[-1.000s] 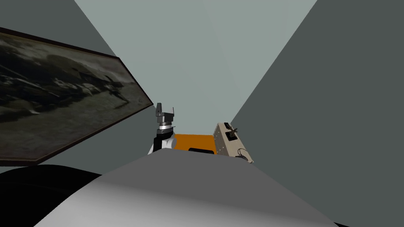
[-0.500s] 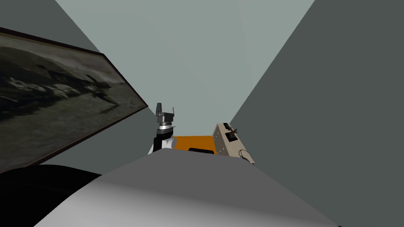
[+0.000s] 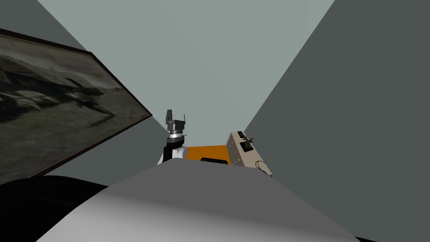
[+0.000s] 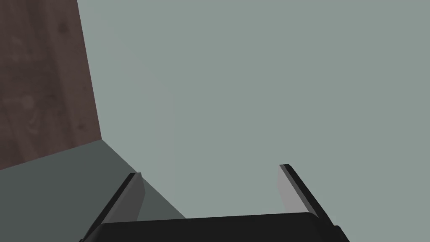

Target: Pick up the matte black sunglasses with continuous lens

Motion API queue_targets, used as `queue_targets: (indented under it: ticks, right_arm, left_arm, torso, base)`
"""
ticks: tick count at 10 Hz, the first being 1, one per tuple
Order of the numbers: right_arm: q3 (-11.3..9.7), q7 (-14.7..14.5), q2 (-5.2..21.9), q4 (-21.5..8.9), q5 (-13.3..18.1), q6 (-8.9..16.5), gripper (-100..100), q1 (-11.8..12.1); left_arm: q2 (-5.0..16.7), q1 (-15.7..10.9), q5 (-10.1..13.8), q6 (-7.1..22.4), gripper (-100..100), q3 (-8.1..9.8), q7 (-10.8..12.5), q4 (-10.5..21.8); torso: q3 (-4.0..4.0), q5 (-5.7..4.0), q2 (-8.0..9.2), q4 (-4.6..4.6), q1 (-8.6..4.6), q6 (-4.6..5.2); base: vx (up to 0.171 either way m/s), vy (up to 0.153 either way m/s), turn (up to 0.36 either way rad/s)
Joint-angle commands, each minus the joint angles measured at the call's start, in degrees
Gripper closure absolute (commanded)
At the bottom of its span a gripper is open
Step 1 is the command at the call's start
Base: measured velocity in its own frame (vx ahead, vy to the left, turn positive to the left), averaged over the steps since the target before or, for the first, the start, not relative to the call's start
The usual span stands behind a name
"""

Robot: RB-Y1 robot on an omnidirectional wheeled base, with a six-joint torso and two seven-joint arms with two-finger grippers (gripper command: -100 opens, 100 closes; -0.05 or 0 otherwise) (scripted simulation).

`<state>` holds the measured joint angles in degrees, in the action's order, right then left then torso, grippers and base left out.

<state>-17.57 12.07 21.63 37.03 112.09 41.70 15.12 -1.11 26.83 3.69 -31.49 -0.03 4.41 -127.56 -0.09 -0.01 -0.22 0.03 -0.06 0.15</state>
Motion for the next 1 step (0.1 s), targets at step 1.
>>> queue_targets:
  ticks: [1]
  right_arm:
    - [0.0, 0.0, 0.0, 0.0, 0.0, 0.0, 0, 0.0]
  left_arm:
    - [0.0, 0.0, 0.0, 0.0, 0, 0.0, 0.0, 0.0]
  torso:
    - [0.0, 0.0, 0.0, 0.0, 0.0, 0.0]
  base:
    - [0.0, 0.0, 0.0]
